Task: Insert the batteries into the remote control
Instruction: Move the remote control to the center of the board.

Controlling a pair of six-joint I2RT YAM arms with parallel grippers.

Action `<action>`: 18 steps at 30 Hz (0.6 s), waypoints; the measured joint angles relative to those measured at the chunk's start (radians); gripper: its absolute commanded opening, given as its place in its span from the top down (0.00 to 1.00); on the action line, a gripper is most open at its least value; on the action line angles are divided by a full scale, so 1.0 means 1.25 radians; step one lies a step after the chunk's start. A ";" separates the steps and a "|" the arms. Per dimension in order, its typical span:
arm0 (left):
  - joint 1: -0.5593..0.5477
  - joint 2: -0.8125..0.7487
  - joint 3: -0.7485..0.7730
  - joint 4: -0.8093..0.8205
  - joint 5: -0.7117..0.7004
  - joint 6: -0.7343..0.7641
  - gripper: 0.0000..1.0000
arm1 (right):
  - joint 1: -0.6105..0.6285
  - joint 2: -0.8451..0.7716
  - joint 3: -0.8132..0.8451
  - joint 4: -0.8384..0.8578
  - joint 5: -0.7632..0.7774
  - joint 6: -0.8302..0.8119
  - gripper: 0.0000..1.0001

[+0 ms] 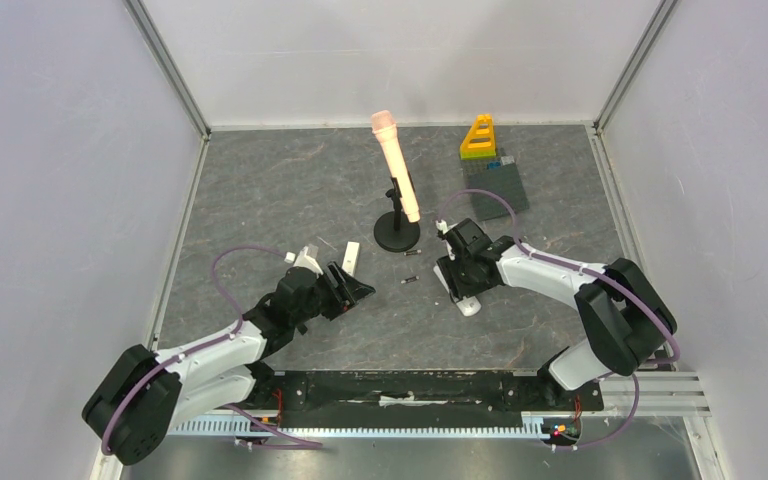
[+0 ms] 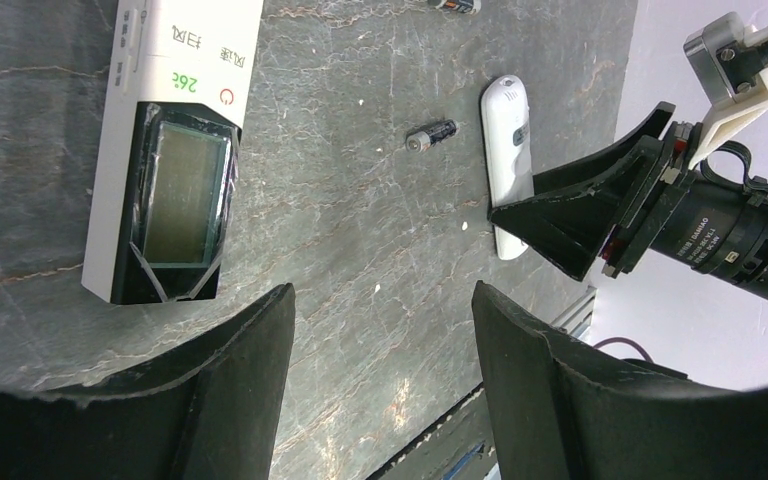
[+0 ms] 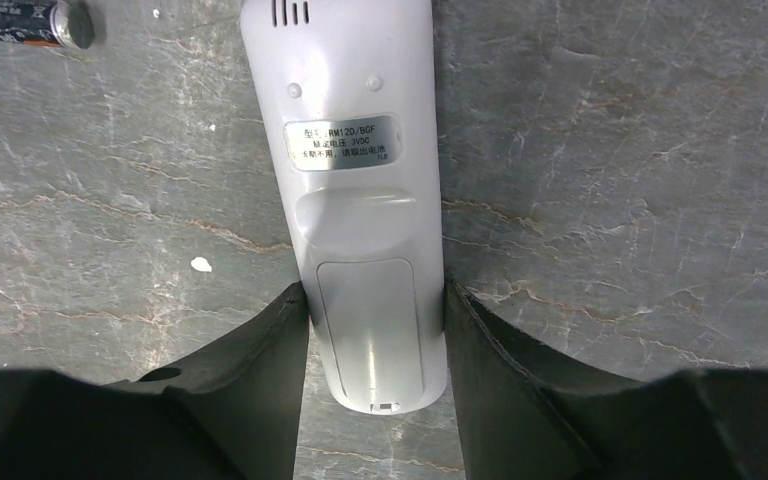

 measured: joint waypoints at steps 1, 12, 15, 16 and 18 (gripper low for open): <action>0.000 -0.001 0.000 -0.001 -0.001 0.000 0.30 | 0.000 0.000 0.000 0.000 0.002 0.006 0.56; 0.000 -0.021 -0.005 -0.015 -0.007 0.000 0.30 | -0.087 0.000 -0.001 0.008 0.027 0.074 0.56; 0.000 -0.026 -0.006 -0.021 -0.007 0.000 0.30 | -0.142 -0.005 -0.009 0.023 0.041 0.101 0.56; 0.000 -0.028 -0.006 -0.024 -0.008 0.000 0.30 | -0.159 -0.007 -0.013 0.029 0.049 0.109 0.56; 0.000 -0.030 -0.006 -0.028 -0.008 0.000 0.30 | -0.194 -0.013 -0.020 0.042 0.061 0.127 0.56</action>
